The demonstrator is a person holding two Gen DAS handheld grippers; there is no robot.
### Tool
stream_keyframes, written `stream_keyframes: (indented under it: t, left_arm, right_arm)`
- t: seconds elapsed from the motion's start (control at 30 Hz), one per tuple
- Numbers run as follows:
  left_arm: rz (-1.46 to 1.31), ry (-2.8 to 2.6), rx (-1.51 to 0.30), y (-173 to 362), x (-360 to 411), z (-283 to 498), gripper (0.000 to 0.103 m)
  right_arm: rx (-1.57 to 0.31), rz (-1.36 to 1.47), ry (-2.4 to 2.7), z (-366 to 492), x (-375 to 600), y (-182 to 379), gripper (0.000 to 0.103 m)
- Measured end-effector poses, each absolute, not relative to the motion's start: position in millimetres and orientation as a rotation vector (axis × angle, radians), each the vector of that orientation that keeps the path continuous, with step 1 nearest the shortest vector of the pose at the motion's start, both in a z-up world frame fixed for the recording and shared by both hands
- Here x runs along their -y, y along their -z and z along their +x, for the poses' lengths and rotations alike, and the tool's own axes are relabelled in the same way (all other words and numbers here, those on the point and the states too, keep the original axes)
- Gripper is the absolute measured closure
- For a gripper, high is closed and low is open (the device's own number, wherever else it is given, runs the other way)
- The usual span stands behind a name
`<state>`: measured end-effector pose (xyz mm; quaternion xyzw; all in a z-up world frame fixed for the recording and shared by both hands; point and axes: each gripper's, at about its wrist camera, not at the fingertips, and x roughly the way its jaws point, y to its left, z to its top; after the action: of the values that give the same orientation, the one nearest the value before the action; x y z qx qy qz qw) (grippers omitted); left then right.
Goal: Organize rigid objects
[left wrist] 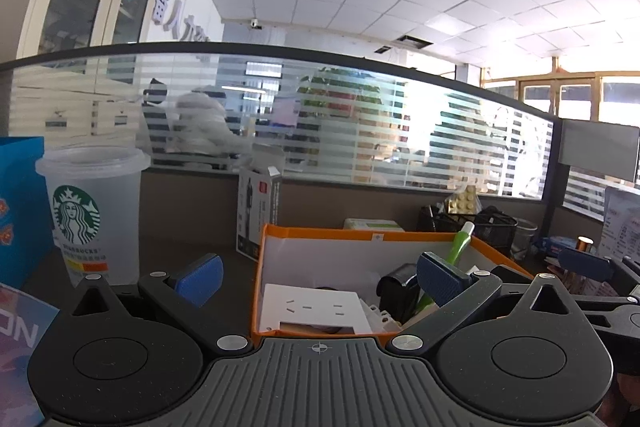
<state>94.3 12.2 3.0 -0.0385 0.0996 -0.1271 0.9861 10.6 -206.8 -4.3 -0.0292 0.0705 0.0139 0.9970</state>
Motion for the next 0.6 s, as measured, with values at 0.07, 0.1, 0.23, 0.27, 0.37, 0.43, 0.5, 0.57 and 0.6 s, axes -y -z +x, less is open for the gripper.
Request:
stream_keyframes:
  t: [0.07,0.1,0.23,0.27,0.37,0.43,0.5,0.57,0.6]
  left_arm:
    - [-0.078,0.256,-0.199,-4,-12,92,0.0]
    - [-0.078,0.258,-0.199,-4,-12,92,0.0]
    - [-0.073,0.263,-0.197,-4,-11,87,0.0]
    - [-0.072,0.265,-0.196,-5,-10,86,0.0]
    - [-0.069,0.267,-0.189,-7,-9,82,0.0]
    - [-0.066,0.265,-0.183,-8,-9,79,0.0]
    - [-0.066,0.266,-0.179,-9,-9,78,0.0]
    - [-0.066,0.266,-0.177,-10,-8,76,0.0]
    - [-0.065,0.267,-0.174,-11,-8,75,0.0]
  right_arm:
    - [-0.136,-0.059,-0.027,8,207,2,0.009]
    - [-0.135,-0.059,-0.027,8,206,1,0.008]
    - [-0.131,-0.062,-0.031,3,206,-1,0.007]
    - [-0.13,-0.065,-0.031,2,205,-1,0.007]
    - [-0.12,-0.071,-0.03,-1,205,-2,0.0]
    - [-0.105,-0.075,-0.027,-4,204,-3,0.0]
    - [-0.104,-0.093,-0.017,-6,202,-3,0.0]
    - [-0.107,-0.124,-0.007,-6,200,-3,0.0]
    - [-0.104,-0.131,-0.006,-7,199,-3,0.0]
